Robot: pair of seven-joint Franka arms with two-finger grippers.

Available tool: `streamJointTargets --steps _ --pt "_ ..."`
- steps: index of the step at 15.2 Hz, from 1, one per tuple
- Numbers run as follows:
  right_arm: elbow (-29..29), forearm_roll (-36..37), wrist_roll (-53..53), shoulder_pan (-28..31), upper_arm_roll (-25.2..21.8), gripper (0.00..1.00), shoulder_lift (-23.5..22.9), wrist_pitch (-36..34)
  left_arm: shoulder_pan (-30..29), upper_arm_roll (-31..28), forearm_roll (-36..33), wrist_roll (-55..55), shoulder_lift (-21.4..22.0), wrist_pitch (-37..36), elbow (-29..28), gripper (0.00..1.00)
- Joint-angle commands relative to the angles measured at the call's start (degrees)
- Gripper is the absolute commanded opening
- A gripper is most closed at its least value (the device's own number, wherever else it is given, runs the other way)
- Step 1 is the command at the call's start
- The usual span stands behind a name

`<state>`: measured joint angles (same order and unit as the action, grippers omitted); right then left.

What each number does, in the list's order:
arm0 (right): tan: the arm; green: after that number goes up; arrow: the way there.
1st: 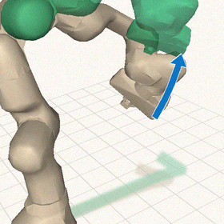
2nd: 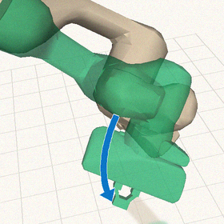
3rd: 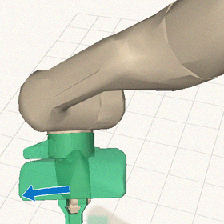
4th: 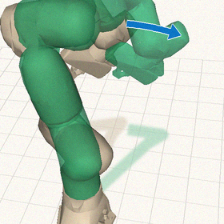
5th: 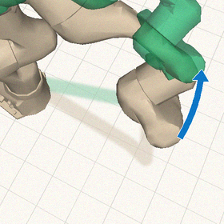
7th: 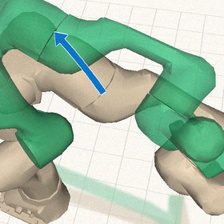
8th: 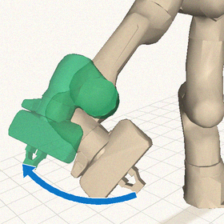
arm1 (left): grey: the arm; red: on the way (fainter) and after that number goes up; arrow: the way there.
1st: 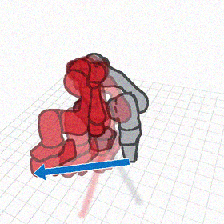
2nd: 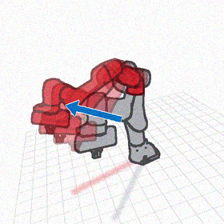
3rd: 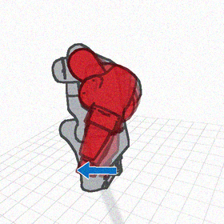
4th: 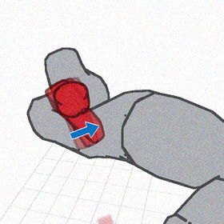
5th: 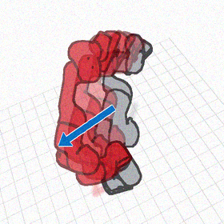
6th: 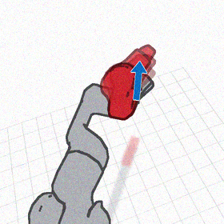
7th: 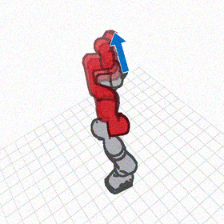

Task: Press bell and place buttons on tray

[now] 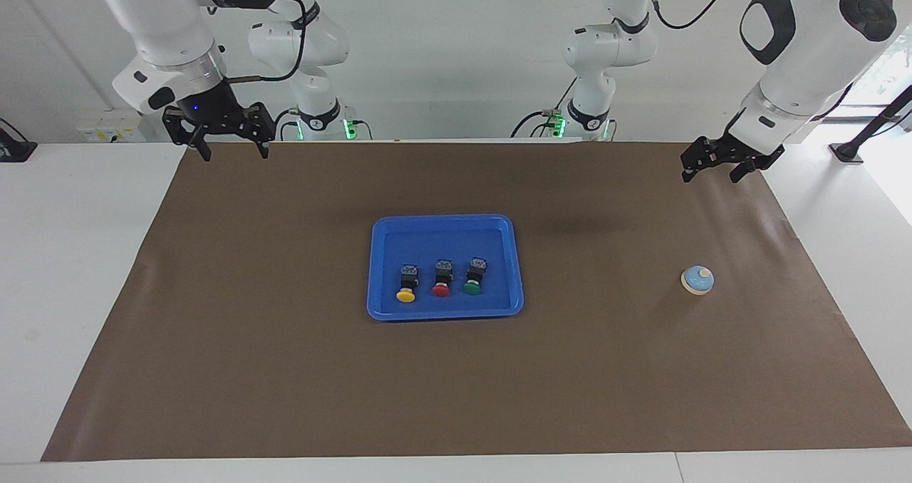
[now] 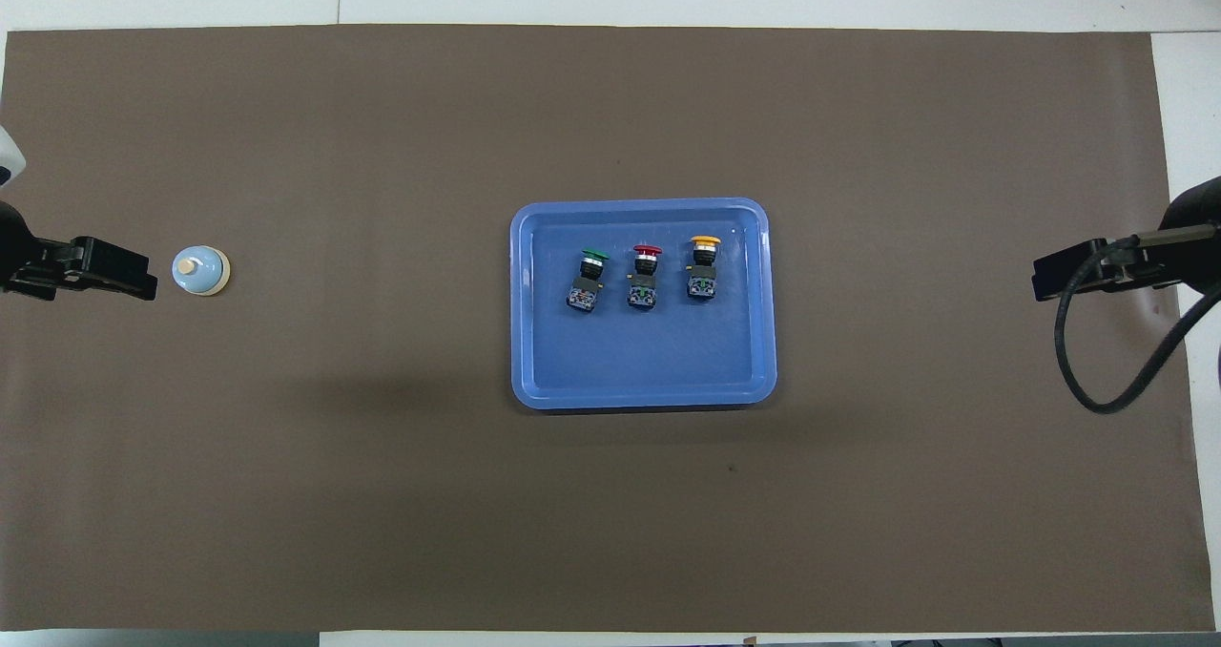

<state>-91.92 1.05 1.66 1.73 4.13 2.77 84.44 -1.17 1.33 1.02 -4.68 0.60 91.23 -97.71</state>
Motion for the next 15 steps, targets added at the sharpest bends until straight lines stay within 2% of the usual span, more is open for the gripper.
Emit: streamJointTargets --steps 1,15 --pt "1.4 -3.4 1.7 1.6 0.6 1.00 -0.6 -1.7 -0.1 0.0 -0.6 0.5 0.6 -0.7 0.1 1.00" --pt "0.8 -2.6 1.5 1.4 0.6 1.00 -0.3 -1.3 -0.1 0.0 -0.6 0.5 0.6 -0.7 0.1 1.00"
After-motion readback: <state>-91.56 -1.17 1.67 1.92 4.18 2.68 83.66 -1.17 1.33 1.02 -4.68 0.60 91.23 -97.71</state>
